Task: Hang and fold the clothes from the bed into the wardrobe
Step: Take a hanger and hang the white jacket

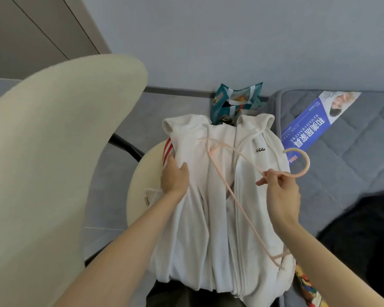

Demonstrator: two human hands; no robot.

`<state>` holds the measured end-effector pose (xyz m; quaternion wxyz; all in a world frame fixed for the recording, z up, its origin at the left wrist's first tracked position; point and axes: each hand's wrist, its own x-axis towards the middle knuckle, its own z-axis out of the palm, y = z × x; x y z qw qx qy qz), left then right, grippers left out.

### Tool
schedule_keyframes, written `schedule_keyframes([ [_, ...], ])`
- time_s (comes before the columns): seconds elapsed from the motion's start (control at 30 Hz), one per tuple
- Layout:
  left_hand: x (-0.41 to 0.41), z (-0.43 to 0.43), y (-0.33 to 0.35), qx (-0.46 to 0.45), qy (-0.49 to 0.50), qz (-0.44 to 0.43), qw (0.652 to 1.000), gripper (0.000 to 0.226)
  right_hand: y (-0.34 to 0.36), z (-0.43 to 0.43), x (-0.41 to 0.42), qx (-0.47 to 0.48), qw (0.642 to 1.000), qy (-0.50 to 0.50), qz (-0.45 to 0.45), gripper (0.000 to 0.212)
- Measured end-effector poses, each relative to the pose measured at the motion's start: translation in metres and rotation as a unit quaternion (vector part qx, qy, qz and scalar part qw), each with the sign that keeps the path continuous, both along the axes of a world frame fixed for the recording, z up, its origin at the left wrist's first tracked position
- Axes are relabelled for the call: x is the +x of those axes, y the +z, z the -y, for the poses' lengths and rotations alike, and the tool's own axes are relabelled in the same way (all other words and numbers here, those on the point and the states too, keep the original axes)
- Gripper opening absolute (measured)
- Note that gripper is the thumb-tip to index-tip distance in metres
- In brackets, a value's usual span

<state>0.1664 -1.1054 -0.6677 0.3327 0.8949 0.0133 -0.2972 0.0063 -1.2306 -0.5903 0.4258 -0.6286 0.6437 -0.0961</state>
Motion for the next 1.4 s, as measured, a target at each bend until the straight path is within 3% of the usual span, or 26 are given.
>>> schedule_keyframes([
  [0.13,0.009,-0.027,0.039,-0.064,0.119,0.058,0.989,0.025,0.008,-0.001,0.002,0.004,0.994,0.088,-0.062,0.033],
  [0.3,-0.001,-0.038,0.090,-0.185,0.090,0.047,0.977,0.014,0.008,0.007,0.030,0.021,0.982,0.178,-0.060,0.031],
  [0.43,-0.024,-0.025,0.109,-0.264,0.049,-0.004,0.963,0.033,-0.002,0.012,0.070,0.073,0.962,0.262,-0.025,0.032],
  [0.6,-0.051,-0.030,0.078,-0.186,-0.041,-0.092,0.977,0.017,-0.022,0.007,0.105,0.109,0.937,0.330,0.026,0.039],
  [0.73,-0.055,-0.047,0.046,-0.061,-0.149,-0.105,0.981,0.034,-0.043,0.006,0.111,0.106,0.908,0.404,-0.020,0.030],
  [0.8,-0.059,-0.049,0.036,-0.026,-0.193,-0.070,0.978,0.052,-0.048,0.007,0.101,0.058,0.917,0.393,-0.011,0.028],
  [0.87,-0.064,-0.047,0.032,0.001,-0.201,-0.001,0.979,0.078,-0.049,0.006,0.081,-0.024,0.949,0.314,0.007,0.029],
  [0.93,-0.067,-0.041,0.032,0.011,-0.229,0.077,0.970,0.094,-0.051,0.004,0.054,-0.100,0.971,0.213,-0.027,0.027],
  [1.0,-0.065,-0.032,0.033,0.022,-0.280,0.146,0.948,0.100,-0.056,0.003,0.030,-0.109,0.977,0.165,-0.083,0.025],
  [1.13,-0.062,-0.016,0.025,0.032,-0.376,0.194,0.906,0.081,-0.066,0.010,0.014,-0.005,0.980,0.170,-0.107,0.027],
  [1.27,-0.056,-0.013,0.009,0.052,-0.385,0.138,0.911,0.030,-0.071,0.021,0.031,-0.015,0.975,0.205,-0.087,0.028],
  [1.4,-0.053,-0.010,-0.008,0.138,-0.455,0.177,0.862,0.023,-0.081,0.029,0.046,-0.008,0.976,0.201,-0.079,0.026],
])
